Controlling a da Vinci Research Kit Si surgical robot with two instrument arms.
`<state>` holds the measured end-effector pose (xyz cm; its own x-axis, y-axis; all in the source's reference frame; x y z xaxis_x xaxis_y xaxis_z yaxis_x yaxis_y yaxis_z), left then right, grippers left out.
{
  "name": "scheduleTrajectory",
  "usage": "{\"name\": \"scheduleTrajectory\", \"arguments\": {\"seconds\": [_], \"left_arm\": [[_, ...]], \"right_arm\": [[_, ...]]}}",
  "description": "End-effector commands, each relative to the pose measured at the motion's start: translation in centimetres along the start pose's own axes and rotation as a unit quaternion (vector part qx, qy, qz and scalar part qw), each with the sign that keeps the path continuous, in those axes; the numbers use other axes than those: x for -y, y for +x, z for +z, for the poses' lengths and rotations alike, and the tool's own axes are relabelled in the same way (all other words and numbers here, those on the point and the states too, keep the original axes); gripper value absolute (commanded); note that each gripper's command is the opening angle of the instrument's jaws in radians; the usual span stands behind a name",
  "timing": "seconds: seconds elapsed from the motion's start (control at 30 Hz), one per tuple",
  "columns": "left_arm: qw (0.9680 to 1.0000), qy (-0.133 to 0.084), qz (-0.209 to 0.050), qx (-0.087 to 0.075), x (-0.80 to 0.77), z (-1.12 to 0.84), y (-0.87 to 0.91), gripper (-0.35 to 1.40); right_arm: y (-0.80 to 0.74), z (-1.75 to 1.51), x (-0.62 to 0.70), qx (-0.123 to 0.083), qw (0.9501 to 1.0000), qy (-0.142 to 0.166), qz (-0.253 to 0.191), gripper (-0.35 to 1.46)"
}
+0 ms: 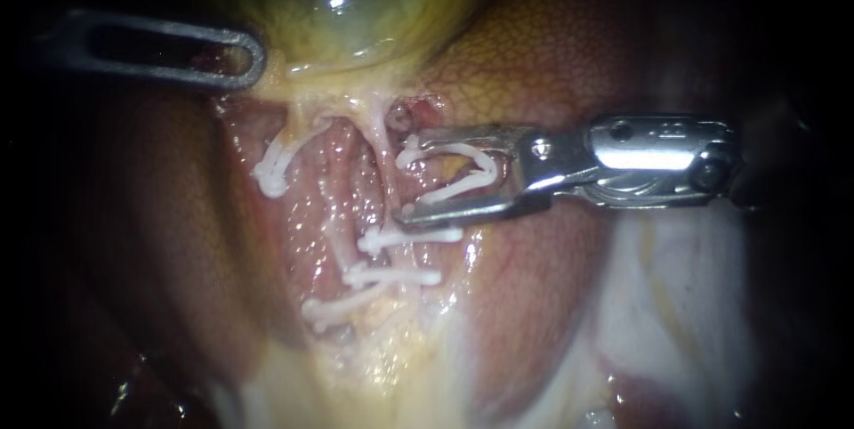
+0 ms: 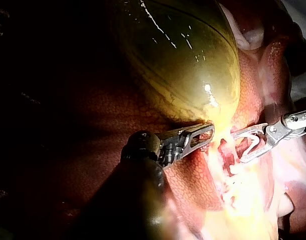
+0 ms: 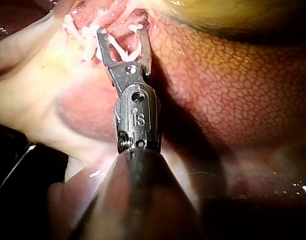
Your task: Clipping third clip right tube
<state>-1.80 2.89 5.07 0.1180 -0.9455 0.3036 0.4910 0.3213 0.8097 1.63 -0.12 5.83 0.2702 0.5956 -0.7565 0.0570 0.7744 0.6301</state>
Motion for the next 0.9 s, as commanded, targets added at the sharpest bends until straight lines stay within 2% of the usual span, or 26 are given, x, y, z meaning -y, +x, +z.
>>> {"name": "scheduleTrajectory", "arguments": {"seconds": [0.03, 0.17, 0.5, 0.67, 0.9], "left_arm": [[1.0000, 0.000, 0.000, 0.000, 0.00, 0.00, 0.00, -0.35], [1.0000, 0.000, 0.000, 0.000, 0.00, 0.00, 0.00, -0.35], [1.0000, 0.000, 0.000, 0.000, 0.00, 0.00, 0.00, -0.35], [1.0000, 0.000, 0.000, 0.000, 0.00, 0.00, 0.00, -0.35], [1.0000, 0.000, 0.000, 0.000, 0.00, 0.00, 0.00, -0.35]], "right_arm": [[0.01, 0.04, 0.01, -0.012, 0.9999, 0.006, 0.008, 0.45], [0.05, 0.15, -0.01, -0.048, 0.9980, 0.034, 0.025, 0.45], [0.13, 0.33, -0.03, -0.106, 0.9915, 0.070, 0.027, 0.44], [0.23, 0.36, 0.00, -0.126, 0.9884, 0.080, 0.029, 0.42], [0.45, 0.31, 0.06, -0.137, 0.9863, 0.084, 0.039, 0.41]]}}
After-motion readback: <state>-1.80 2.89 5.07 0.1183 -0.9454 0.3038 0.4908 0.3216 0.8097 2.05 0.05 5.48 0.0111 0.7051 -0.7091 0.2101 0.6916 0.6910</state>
